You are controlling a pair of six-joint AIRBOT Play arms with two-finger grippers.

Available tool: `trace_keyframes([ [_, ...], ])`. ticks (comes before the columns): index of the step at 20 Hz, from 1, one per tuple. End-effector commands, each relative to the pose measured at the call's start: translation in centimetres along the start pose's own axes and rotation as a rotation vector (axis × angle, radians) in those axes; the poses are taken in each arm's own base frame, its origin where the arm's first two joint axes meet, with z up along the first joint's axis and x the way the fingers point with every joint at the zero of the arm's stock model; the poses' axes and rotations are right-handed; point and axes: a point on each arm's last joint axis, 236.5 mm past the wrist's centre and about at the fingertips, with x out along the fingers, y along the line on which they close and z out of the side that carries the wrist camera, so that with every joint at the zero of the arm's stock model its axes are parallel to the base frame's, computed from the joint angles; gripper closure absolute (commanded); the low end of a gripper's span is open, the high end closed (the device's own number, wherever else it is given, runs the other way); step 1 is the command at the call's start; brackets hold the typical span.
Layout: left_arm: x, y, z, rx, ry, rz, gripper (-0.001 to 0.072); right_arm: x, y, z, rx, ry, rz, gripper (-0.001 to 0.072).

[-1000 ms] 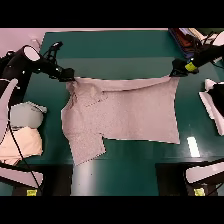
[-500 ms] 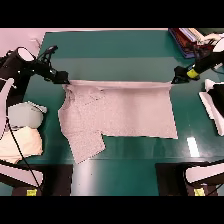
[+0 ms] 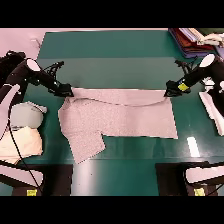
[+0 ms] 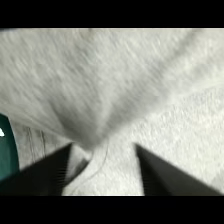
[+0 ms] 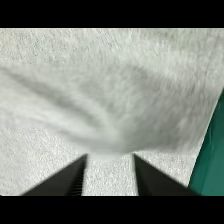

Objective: Fold the shirts.

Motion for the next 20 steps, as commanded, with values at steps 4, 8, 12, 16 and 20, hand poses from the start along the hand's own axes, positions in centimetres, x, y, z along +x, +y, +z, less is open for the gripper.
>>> trace_keyframes([
  [4, -4.9, -1.7, -4.3, -0.058, 0.014, 0.052, 0.0173, -7.2, 0.4, -2.2, -0.002, -0.104, -0.01, 0.0312],
  [8, -3.2, -2.0, -14.0, -0.171, 0.076, 0.068, 0.0173, -11.5, 2.2, -3.6, -0.051, -0.208, -0.025, 0.0313],
  [12, -1.4, -2.8, -21.7, -0.263, 0.124, 0.055, 0.0173, -13.3, 2.9, -3.7, -0.069, -0.274, -0.033, 0.0314],
  [16, 0.5, -3.2, -22.0, -0.326, 0.029, 0.013, 0.0173, -13.5, 3.1, -4.0, -0.073, -0.273, -0.027, 0.0314],
  [20, 2.3, -5.0, -19.9, -0.379, -0.095, -0.119, 0.0173, -13.4, 3.8, -4.4, -0.078, -0.256, -0.005, 0.0315],
])
